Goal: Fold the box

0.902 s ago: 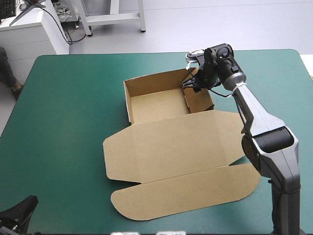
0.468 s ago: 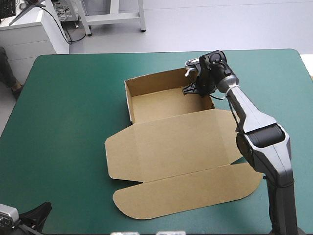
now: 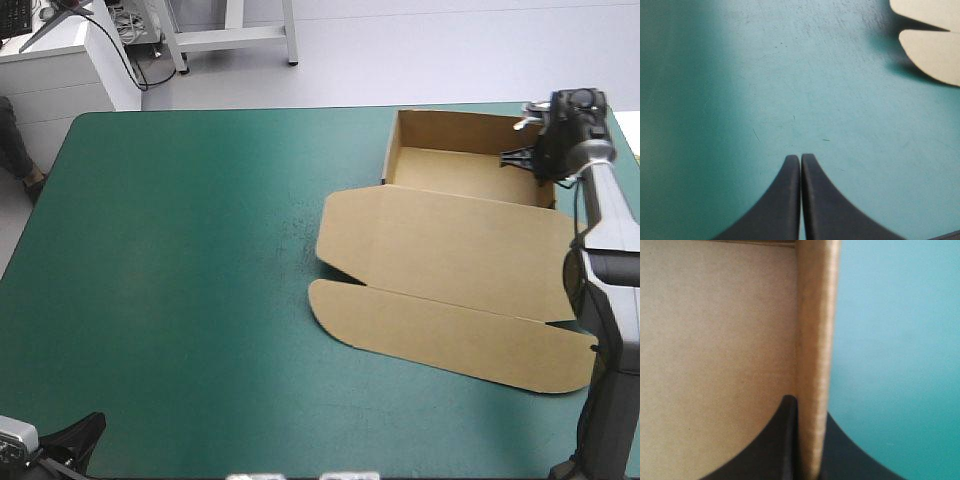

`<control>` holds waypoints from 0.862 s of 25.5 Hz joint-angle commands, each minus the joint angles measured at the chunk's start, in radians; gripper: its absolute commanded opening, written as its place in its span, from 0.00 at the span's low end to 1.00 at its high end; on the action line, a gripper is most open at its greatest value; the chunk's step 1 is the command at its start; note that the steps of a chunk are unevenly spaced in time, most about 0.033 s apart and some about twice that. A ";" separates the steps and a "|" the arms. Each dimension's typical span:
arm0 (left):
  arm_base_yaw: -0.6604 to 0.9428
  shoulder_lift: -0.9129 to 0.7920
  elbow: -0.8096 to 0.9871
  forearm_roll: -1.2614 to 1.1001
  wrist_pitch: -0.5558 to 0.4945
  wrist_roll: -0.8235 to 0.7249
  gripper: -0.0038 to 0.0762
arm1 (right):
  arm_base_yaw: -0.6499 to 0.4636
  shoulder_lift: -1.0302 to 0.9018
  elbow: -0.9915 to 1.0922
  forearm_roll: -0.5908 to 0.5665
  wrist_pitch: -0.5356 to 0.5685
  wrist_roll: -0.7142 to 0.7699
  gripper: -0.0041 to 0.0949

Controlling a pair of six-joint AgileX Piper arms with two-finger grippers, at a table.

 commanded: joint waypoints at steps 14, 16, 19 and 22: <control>-0.006 0.002 -0.020 0.011 -0.069 -0.009 0.04 | -0.359 -0.057 -0.028 -0.050 0.011 -0.023 0.04; -0.006 0.002 -0.020 0.014 -0.069 -0.009 0.04 | -0.361 -0.057 -0.028 0.032 0.011 -0.100 0.18; -0.006 0.002 -0.020 0.022 -0.069 -0.009 0.04 | -0.361 -0.057 -0.029 0.049 0.011 -0.112 0.47; -0.006 0.002 -0.020 0.042 -0.069 -0.009 0.04 | -0.361 -0.057 -0.029 0.021 0.011 -0.100 0.67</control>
